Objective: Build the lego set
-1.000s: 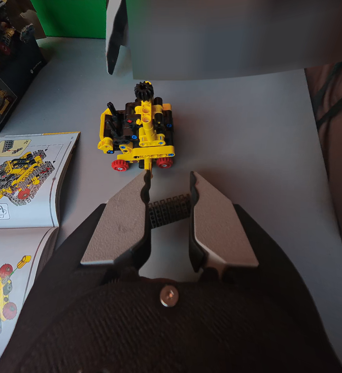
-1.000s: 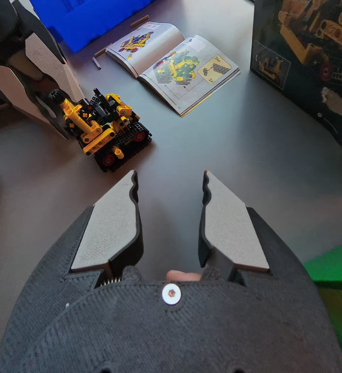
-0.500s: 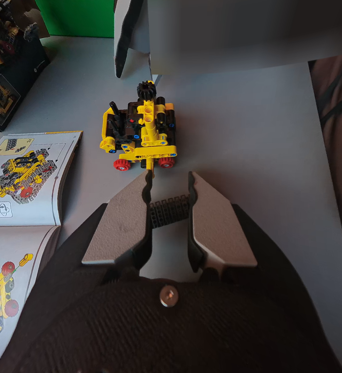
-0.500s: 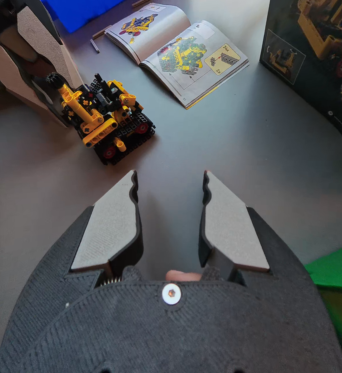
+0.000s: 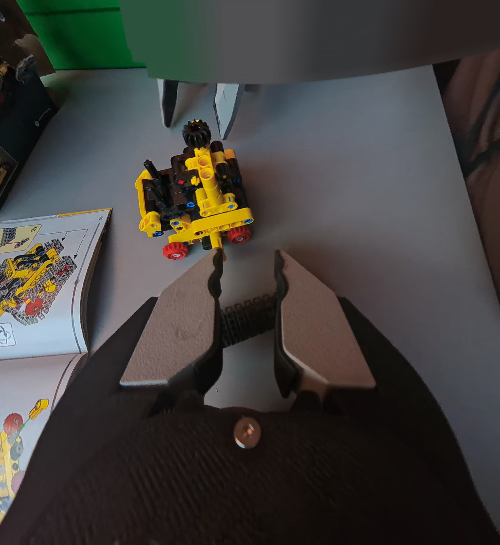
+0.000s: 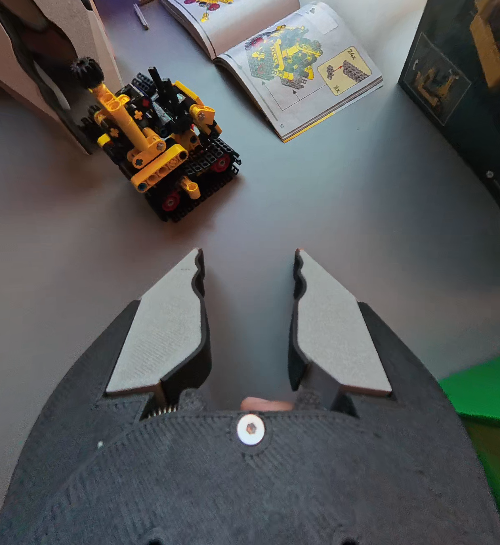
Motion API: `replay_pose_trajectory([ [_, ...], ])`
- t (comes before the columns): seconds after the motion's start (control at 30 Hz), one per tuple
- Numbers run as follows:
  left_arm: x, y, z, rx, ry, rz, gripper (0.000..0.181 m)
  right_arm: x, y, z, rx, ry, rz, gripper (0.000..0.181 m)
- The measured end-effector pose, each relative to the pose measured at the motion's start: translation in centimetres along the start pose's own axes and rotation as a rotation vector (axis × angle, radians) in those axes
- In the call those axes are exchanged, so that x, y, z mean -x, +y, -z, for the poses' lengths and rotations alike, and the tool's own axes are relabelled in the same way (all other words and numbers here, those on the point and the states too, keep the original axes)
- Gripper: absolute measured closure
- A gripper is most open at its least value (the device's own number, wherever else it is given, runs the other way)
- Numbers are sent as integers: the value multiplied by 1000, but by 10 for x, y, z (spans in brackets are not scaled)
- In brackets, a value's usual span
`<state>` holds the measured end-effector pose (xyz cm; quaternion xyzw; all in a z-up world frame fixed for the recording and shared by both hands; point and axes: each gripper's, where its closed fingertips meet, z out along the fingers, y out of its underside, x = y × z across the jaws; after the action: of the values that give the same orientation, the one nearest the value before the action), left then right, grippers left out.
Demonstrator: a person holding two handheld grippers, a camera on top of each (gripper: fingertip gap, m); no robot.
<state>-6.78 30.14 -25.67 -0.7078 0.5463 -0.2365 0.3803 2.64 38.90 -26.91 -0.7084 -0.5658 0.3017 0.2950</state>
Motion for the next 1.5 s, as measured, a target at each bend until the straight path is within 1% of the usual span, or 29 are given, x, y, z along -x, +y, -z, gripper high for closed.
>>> replay_pose_trajectory([
  [0.07,0,0,0,-2,-5,-9,149,-5,-4,1,-21,38,56,116],
  [0.13,-1,0,0,3,-18,-30,147,-4,-11,1,-51,35,104,109],
  [0.17,0,1,-1,8,-29,-38,147,2,-14,-1,-63,-1,127,106],
  [0.23,4,2,-1,21,-70,-36,153,29,-18,-3,-79,-162,186,108],
  [0.27,7,3,-1,24,-88,-26,157,38,-19,-2,-85,-215,214,110],
  [0.3,9,3,-1,24,-97,-20,158,43,-20,-2,-94,-232,237,109],
  [0.43,13,7,4,39,-157,-1,154,45,-18,-6,-70,-238,267,107],
  [0.57,15,10,5,61,-222,-28,151,42,-21,-17,-34,-252,263,105],
  [0.6,17,10,5,67,-238,-33,149,40,-22,-20,-28,-246,264,104],
  [0.7,21,13,4,93,-279,-37,136,40,-27,-29,-12,-231,273,99],
  [0.83,30,13,4,104,-350,-32,132,40,-25,-40,41,-229,274,94],
  [0.97,37,12,2,105,-370,-2,133,40,-31,-47,39,-219,260,93],
  [1.17,41,15,-1,119,-342,51,132,48,-32,-54,58,-239,275,92],
  [1.37,48,16,1,125,-381,75,134,51,-31,-52,57,-241,283,95],
  [1.5,59,20,4,149,-461,91,136,57,-27,-49,59,-238,291,96],
])
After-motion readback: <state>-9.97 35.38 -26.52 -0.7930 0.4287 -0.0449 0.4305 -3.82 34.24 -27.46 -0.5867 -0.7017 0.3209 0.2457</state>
